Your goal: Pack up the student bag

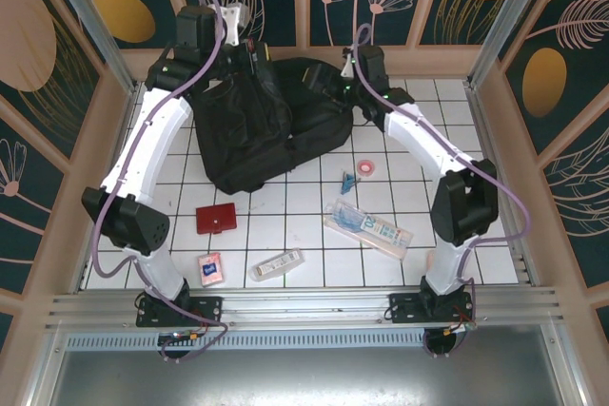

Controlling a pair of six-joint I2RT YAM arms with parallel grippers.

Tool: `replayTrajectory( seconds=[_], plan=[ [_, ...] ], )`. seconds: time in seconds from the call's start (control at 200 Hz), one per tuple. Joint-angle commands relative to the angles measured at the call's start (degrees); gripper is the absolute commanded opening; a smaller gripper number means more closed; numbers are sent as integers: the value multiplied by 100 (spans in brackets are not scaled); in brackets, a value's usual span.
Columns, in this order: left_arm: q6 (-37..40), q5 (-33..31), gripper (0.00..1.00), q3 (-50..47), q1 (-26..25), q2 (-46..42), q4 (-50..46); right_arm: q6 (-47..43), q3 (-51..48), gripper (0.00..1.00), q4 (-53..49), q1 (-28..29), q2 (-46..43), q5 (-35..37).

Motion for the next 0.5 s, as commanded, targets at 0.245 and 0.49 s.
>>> replayTrajectory(
  seconds=[0.245, 0.49],
  plan=[
    [304, -488, 0, 1135, 21, 402, 565, 79, -99, 68, -531, 83, 596, -564],
    [258, -1219, 0, 799, 19, 593, 324, 36, -113, 67, -218, 913, 734, -587]
  ],
)
